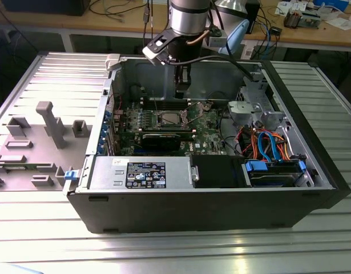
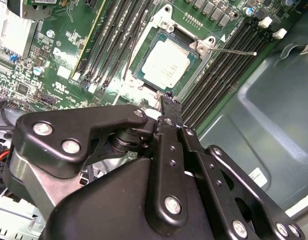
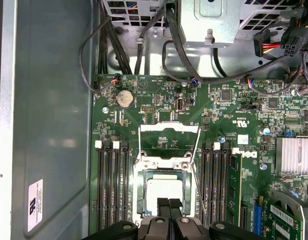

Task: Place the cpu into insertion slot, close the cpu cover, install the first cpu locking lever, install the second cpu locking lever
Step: 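Close the cpu cover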

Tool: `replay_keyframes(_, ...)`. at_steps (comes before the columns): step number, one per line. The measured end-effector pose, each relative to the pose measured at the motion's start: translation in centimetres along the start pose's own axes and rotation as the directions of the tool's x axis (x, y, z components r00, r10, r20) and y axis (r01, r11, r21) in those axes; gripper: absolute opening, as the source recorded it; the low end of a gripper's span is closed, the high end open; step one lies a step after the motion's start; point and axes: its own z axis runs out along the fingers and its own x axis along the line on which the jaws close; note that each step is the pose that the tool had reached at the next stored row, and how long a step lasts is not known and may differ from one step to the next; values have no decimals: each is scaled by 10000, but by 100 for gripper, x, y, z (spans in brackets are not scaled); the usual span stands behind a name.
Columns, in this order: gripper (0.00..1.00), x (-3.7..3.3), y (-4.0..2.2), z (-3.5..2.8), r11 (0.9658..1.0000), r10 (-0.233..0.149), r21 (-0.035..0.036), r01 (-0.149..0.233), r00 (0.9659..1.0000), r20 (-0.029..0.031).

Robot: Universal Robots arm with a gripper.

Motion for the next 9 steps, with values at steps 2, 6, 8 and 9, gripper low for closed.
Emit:
replay_keyframes(2, 11, 0, 4, 1, 10000, 0, 0, 0, 10000, 0)
replay_keyframes(6, 11, 0, 17, 3, 10000, 0, 0, 0, 10000, 1)
replay_keyframes(8, 11, -1, 25, 4, 10000, 0, 0, 0, 10000, 0)
replay_keyframes(9, 11, -1, 28, 5, 10000, 0, 1, 0, 10000, 1)
